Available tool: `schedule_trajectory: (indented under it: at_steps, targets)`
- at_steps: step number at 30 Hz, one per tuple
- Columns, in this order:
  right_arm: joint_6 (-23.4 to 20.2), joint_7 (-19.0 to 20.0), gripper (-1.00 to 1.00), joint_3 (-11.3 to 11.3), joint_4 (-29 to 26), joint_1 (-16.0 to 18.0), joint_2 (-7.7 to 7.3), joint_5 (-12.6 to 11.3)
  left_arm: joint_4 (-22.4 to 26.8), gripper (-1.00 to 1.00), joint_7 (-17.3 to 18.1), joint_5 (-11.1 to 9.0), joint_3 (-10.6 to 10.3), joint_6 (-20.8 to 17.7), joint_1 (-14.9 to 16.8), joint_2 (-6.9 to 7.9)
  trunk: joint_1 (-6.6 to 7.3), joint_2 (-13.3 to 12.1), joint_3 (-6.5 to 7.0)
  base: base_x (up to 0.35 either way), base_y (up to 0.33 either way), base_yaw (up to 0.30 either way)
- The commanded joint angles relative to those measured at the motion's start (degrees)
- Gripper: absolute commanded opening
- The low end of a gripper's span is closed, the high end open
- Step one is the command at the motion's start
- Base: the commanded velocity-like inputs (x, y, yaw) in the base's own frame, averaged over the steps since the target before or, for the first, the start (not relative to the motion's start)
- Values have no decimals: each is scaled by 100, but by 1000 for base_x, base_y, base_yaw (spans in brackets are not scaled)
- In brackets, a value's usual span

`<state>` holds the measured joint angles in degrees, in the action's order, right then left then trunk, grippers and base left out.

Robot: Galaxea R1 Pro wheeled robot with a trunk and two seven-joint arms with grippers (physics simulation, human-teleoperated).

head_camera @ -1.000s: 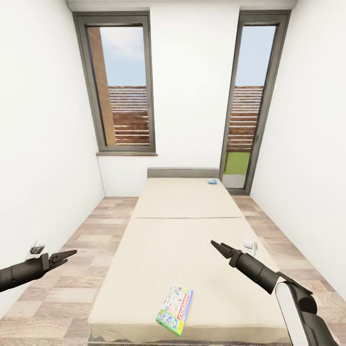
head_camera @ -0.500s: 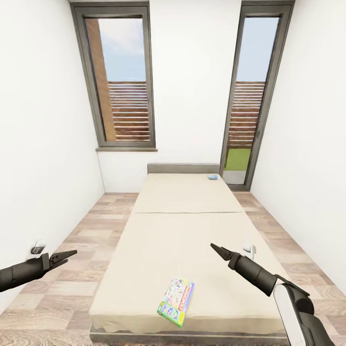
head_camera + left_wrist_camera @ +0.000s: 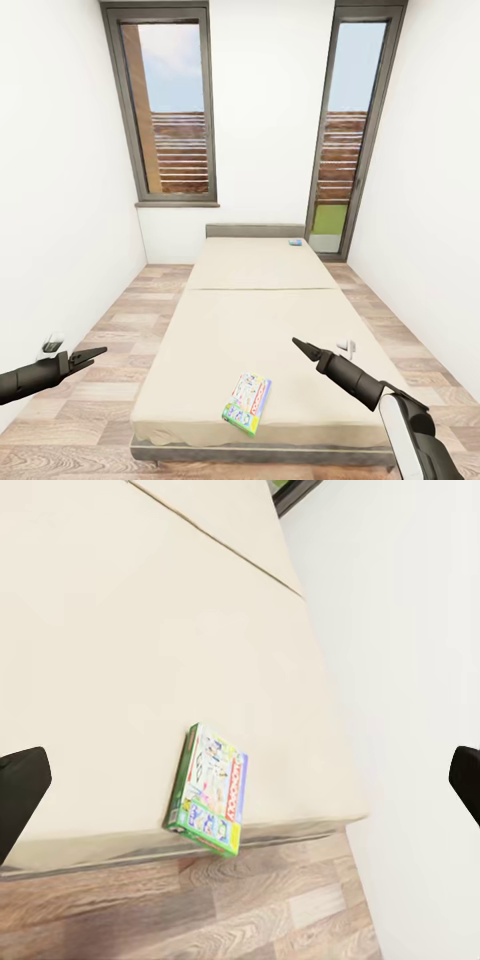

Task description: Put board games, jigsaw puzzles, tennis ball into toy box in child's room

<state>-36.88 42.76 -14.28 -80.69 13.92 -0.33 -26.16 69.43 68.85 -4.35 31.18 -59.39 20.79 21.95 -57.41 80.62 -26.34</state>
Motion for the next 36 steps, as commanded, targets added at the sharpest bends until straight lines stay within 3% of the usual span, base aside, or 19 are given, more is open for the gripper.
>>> schedule_trajectory:
  at_steps: [1, 7, 15, 24, 28, 31, 36]
  targets:
    - [-39, -7, 100, -8, 5, 5, 3, -34, -2, 100, 7, -16, 3, -47, 4, 1, -22, 45, -25, -6, 1, 0]
    - [-7, -19, 100, -12, 236, 12, 37, -56, -1, 100, 9, -14, 3, -47, 4, 0, -154, 286, -133, -3, 1, 0]
    - [23, -84, 100, -50, 655, 121, 330, -59, 0, 100, 6, -14, 3, -47, 4, -6, -330, 607, -276, 0, 0, 0]
    - [18, -784, 100, -105, 922, 245, 465, -100, 0, 100, 5, -14, 3, -47, 4, -7, -528, 968, -438, 0, 0, 0]
    - [15, -1140, 100, -99, 1212, 330, 496, -383, 0, 100, 6, -14, 3, -43, 4, -7, -615, 1128, -510, 0, 0, 0]
    - [15, -1237, 100, -86, 1487, 381, 509, -676, 0, 100, 7, -14, 3, -40, 4, -7, -681, 1248, -563, 0, 0, 0]
    - [14, -1287, 100, -81, 1899, 524, 521, -937, 0, 100, 11, -14, 3, -38, 4, -7, -791, 1449, -653, 0, 0, 0]
